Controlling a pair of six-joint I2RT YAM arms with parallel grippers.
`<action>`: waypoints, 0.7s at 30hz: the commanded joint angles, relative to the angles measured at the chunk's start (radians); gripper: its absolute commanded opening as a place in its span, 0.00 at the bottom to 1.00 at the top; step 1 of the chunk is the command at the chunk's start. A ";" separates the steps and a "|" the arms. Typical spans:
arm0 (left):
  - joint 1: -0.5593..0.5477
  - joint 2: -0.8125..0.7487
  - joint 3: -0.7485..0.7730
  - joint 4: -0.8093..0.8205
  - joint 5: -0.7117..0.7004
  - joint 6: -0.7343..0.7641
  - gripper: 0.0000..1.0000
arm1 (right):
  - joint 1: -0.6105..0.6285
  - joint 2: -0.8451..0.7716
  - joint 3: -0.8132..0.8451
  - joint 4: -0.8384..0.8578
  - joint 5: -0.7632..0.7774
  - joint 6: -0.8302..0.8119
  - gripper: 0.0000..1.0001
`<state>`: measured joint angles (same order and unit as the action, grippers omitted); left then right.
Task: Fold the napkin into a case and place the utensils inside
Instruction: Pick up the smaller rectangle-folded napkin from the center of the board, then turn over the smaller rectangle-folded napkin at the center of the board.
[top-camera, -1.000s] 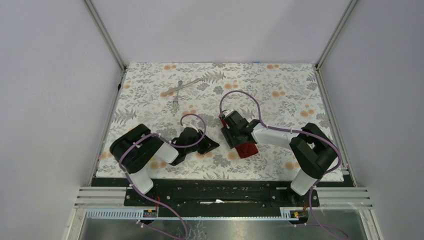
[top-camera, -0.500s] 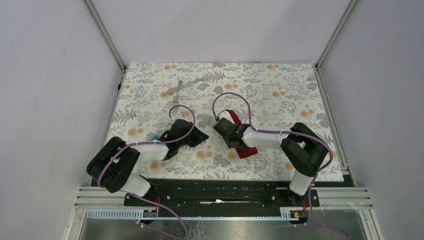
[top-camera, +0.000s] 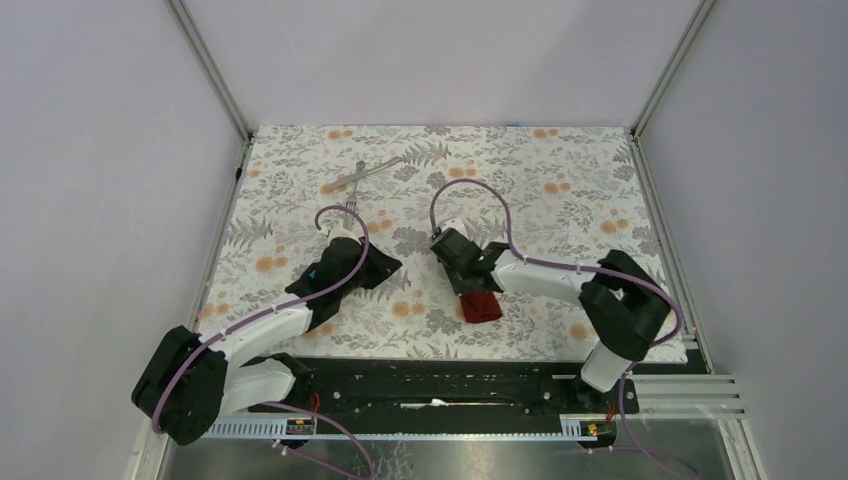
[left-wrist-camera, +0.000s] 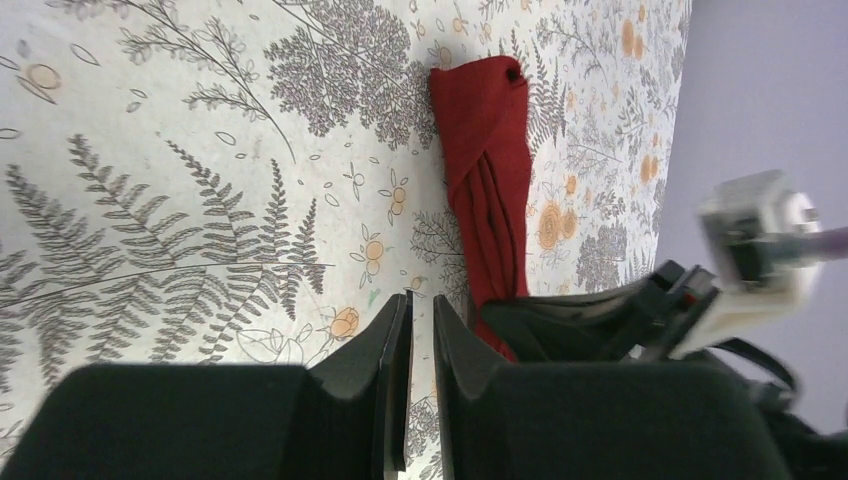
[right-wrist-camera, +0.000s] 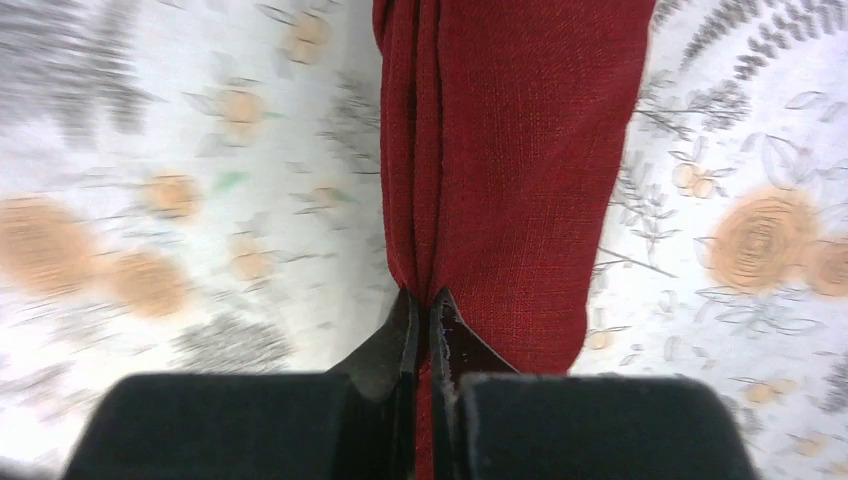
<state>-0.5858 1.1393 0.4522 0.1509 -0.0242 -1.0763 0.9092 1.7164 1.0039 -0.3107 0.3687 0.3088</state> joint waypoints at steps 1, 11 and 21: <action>0.010 -0.084 0.038 -0.081 -0.069 0.048 0.18 | -0.076 -0.160 0.046 0.056 -0.420 0.128 0.00; 0.012 -0.199 0.042 -0.182 -0.115 0.060 0.18 | -0.252 -0.082 -0.245 0.833 -0.989 0.586 0.00; 0.012 -0.195 0.056 -0.189 -0.101 0.066 0.18 | -0.436 0.099 -0.432 1.337 -1.158 0.797 0.00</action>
<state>-0.5785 0.9443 0.4706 -0.0589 -0.1139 -1.0271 0.5426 1.7992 0.6144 0.7769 -0.6888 1.0172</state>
